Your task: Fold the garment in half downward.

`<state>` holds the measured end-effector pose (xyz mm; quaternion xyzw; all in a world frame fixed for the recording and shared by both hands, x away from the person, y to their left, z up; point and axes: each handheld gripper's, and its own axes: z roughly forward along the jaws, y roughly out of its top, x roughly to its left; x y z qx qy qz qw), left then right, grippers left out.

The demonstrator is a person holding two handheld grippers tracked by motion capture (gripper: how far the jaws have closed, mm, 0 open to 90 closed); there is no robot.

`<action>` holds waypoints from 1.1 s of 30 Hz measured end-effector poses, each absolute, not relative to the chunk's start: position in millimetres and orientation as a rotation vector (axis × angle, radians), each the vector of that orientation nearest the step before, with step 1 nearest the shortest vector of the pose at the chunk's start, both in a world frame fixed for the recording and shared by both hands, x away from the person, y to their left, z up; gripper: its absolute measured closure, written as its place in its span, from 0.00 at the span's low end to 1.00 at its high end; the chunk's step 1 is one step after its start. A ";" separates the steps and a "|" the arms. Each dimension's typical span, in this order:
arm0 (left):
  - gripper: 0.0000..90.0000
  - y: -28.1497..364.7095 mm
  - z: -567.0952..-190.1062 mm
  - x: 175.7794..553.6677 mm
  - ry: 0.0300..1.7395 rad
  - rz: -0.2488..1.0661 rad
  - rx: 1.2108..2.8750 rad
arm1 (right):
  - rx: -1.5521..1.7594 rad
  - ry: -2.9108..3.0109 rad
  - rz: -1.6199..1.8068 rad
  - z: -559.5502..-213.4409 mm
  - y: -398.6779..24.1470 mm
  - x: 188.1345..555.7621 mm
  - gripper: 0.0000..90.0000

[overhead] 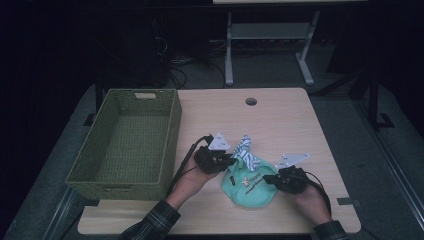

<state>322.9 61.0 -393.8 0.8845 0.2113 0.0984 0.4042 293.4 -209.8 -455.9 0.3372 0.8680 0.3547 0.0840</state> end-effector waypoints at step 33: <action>0.67 44.3 -399.4 308.1 0.445 0.096 2.225 | 0.989 2.551 1.087 -445.6 -220.1 280.1 0.99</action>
